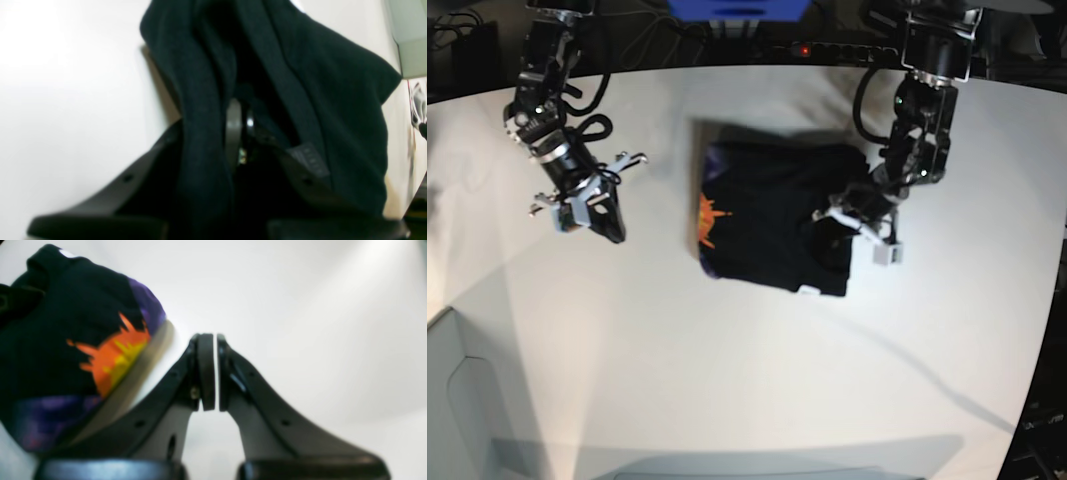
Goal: Fold the T-shirt properly
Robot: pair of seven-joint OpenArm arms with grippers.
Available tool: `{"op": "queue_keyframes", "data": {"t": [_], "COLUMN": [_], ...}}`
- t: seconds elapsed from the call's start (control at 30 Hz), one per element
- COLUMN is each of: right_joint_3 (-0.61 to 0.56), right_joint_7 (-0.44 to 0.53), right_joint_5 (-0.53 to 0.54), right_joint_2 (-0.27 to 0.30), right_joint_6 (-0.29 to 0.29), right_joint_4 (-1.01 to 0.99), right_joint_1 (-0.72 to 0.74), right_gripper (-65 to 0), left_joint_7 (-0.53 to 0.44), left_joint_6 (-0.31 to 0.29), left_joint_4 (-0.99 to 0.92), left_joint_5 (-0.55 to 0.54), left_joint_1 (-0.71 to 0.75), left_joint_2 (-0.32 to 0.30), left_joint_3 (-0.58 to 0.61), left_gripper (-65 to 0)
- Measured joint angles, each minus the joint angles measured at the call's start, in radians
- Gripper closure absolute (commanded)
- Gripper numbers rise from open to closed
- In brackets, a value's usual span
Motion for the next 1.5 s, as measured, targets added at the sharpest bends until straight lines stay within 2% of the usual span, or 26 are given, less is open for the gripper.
{"op": "queue_keyframes", "data": {"t": [0.13, 0.23, 0.4, 0.53, 0.6, 0.67, 0.83, 0.9, 0.93, 1.03, 1.23, 1.33, 1.4, 1.5], "right_joint_3": [0.097, 0.146, 0.237, 0.262, 0.262, 0.258, 0.262, 0.262, 0.266, 0.274, 0.273, 0.273, 0.272, 0.267], "right_joint_7": [0.001, -0.002, 0.000, -0.003, -0.002, 0.004, -0.010, 0.001, 0.001, -0.005, -0.002, -0.003, -0.002, 0.000], "right_joint_5": [0.001, 0.000, 0.000, 0.000, 0.000, 0.001, -0.001, 0.000, 0.000, -0.003, -0.004, -0.006, -0.006, -0.004], "right_joint_2": [-0.006, -0.006, -0.024, -0.037, -0.037, -0.038, -0.043, -0.050, -0.051, -0.051, -0.045, -0.042, -0.042, -0.049], "right_joint_6": [0.000, 0.000, 0.000, 0.000, 0.000, 0.000, 0.000, 0.000, 0.000, 0.000, 0.000, 0.000, 0.000, 0.000], "right_joint_4": [0.000, 0.000, 0.000, 0.000, 0.000, 0.000, 0.000, 0.000, 0.000, 0.000, -0.092, -0.153, -0.169, -0.169], "right_joint_1": [0.000, -0.010, -0.015, -0.033, -0.033, -0.046, -0.065, -0.067, -0.072, -0.085, -0.047, -0.037, -0.045, -0.058], "right_gripper": [0.0, 0.0, 0.0, 0.0, 0.0, 0.0, 0.0, 0.0, 0.0, 0.0, 0.0, 0.0, 0.0, 0.0], "left_joint_7": [-0.008, -0.009, 0.012, 0.014, 0.018, 0.034, 0.045, 0.052, 0.055, 0.068, 0.063, 0.055, 0.101, 0.198], "left_joint_6": [0.000, -0.092, -0.257, -0.296, -0.299, -0.298, -0.288, -0.288, -0.288, -0.297, -0.295, -0.291, -0.296, -0.294], "left_joint_4": [-0.073, -0.120, -0.212, -0.301, -0.341, -0.355, -0.358, -0.360, -0.361, -0.335, -0.153, -0.061, 0.014, 0.131], "left_joint_5": [0.110, 0.223, 0.426, 0.602, 0.684, 0.748, 0.794, 0.793, 0.793, 0.793, 0.798, 0.794, 0.793, 0.795], "left_joint_1": [-0.163, -0.285, -0.442, -0.517, -0.539, -0.554, -0.579, -0.598, -0.610, -0.640, -0.648, -0.607, -0.546, -0.438], "left_joint_2": [0.003, 0.011, 0.133, 0.256, 0.311, 0.345, 0.363, 0.362, 0.362, 0.354, 0.330, 0.281, 0.234, 0.169], "left_joint_3": [0.208, 0.394, 0.626, 0.694, 0.696, 0.698, 0.698, 0.698, 0.698, 0.679, 0.448, 0.373, 0.314, 0.142], "left_gripper": [0.0, 0.0, 0.0, -0.3, -3.9, -12.2, -45.4, -54.5, -57.2, -60.5, -60.4, -60.4, -60.4, -60.5]}}
